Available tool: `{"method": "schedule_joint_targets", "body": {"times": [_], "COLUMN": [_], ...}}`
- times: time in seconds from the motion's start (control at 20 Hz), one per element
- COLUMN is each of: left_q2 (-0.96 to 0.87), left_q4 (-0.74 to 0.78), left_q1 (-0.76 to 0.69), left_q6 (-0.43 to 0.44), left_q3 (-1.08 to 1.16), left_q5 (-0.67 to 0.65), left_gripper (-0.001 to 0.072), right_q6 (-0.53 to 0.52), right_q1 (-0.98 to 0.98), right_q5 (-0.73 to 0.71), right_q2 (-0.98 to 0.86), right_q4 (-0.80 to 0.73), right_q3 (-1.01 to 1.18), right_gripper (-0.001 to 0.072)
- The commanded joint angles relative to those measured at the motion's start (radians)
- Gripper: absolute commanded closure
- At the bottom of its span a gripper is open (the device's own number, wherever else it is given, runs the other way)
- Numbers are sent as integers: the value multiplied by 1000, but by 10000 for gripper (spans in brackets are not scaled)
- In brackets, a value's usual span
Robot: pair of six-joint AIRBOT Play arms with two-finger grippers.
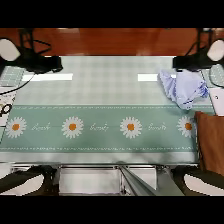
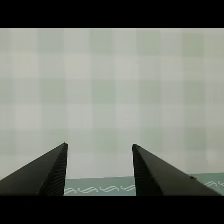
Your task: Fold the shirts.
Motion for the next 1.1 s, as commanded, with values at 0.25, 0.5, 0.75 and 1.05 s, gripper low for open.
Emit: {"method": "schedule_joint_targets", "body": {"times": [0.25, 0.5, 0.75, 1.05], "left_q2": [324, 344, 340, 386], "left_q4": [-34, -155, -179, -94], "left_q1": [1, -44, -43, 3], "left_q6": [4, -34, -33, -32], "left_q3": [-413, -612, -642, -640], "left_q5": [29, 201, 250, 196], "left_gripper": [203, 204, 204, 204], "right_q6": [-34, -95, -68, -283], "right_q1": [-358, -352, -345, -344], "right_q5": [-64, -140, -154, -45], "right_q2": [132, -111, -282, -260], "right_q4": [105, 344, 358, 530], "right_q3": [-280, -275, -267, -96], "right_gripper": [299, 299, 368, 689]}}
